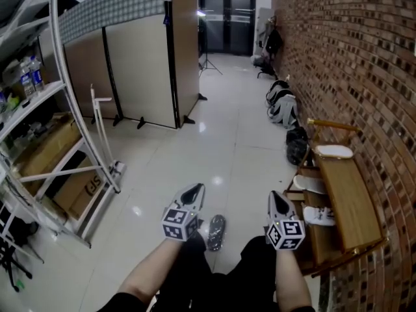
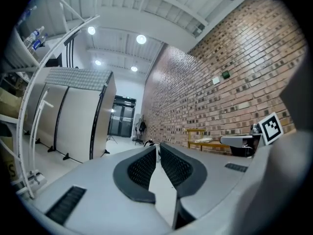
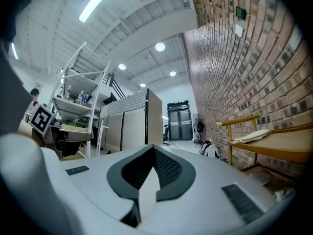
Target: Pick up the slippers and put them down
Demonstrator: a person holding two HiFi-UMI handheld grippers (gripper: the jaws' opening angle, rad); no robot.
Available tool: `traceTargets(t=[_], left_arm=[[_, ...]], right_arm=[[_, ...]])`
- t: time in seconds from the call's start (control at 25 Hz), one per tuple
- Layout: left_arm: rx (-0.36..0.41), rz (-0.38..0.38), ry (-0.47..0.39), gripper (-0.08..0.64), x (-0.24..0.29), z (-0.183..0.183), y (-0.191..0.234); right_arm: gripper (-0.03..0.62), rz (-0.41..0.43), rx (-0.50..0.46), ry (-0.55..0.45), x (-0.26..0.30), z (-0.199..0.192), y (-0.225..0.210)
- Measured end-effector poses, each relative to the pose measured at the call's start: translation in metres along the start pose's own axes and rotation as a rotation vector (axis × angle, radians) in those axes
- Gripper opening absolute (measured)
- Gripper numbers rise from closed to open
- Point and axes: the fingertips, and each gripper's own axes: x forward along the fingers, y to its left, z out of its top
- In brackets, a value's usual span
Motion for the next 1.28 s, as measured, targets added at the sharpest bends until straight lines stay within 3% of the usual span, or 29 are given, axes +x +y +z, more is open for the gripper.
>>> traceTargets(t=[0.32,0.88,1.28], left_arm=[[0.036,-0.048,-0.074,0.029,-0.035,0.023,-0.017],[0.014,-0.033,-0.057,0.029,-0.047,0.005,-0.014],[0.061,-0.052,-0.037,0.029,-0.04,-0.012,-0.022]], right_arm=[[0.008,0.043,0.004,-0.042,-0.03,0.017,0.019],[0.008,0.023,-0.014,-0.009,-0.039,-0.006,0.027],[0.008,0.011,-0.004,0.014,-0.04,-0.016,0.024]])
